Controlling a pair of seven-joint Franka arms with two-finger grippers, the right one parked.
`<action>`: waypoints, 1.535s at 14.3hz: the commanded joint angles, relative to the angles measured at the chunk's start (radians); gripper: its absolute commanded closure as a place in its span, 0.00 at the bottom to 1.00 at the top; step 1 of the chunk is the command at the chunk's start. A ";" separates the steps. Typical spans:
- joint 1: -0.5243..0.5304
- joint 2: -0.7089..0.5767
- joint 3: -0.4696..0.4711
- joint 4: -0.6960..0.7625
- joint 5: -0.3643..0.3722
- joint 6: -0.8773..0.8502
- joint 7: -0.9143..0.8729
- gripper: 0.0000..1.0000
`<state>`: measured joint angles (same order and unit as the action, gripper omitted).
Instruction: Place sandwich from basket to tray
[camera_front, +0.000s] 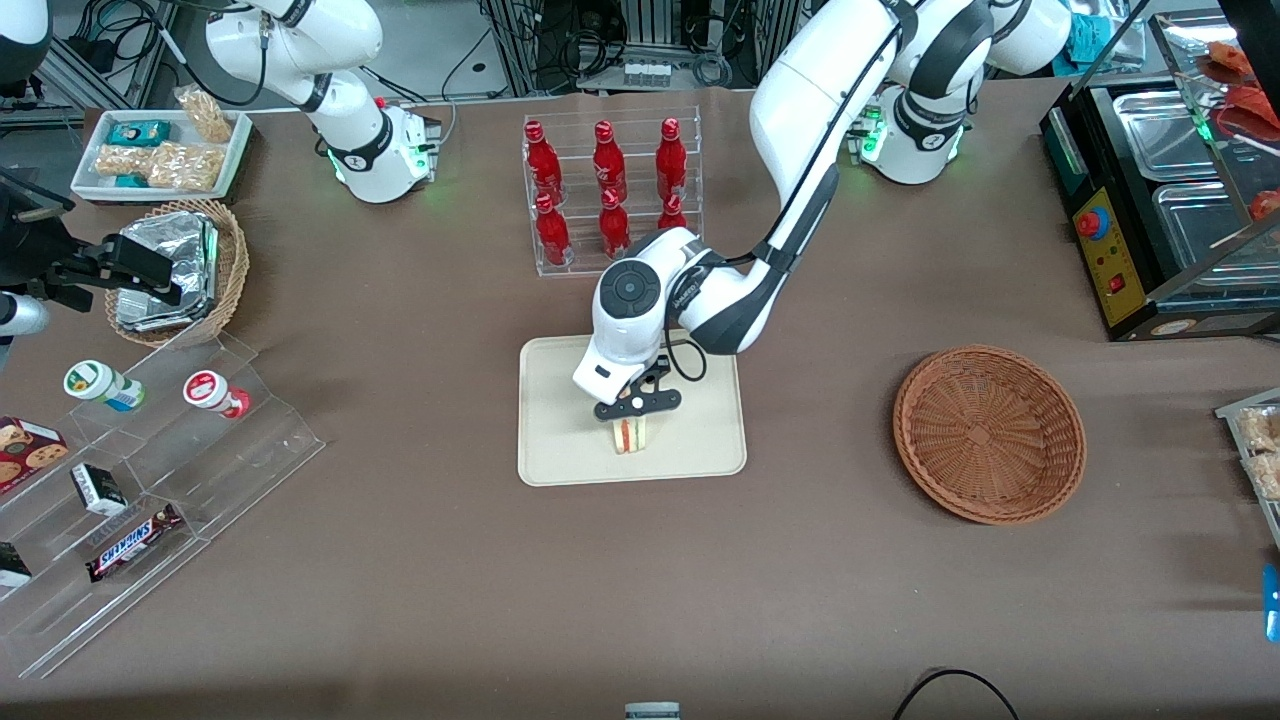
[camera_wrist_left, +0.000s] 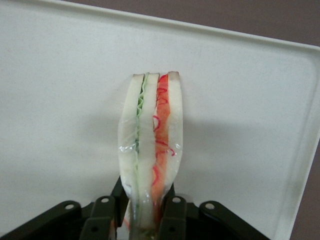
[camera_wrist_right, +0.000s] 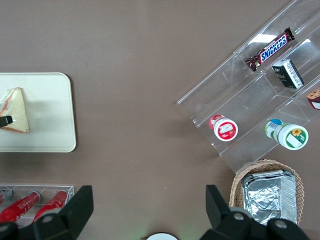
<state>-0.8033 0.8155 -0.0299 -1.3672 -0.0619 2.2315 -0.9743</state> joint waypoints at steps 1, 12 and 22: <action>-0.019 -0.013 0.016 0.008 0.019 -0.003 -0.021 0.00; 0.084 -0.280 0.090 -0.123 0.050 -0.302 0.070 0.00; 0.406 -0.692 0.091 -0.443 0.048 -0.498 0.733 0.00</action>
<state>-0.4421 0.2122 0.0708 -1.7681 -0.0212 1.7954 -0.3481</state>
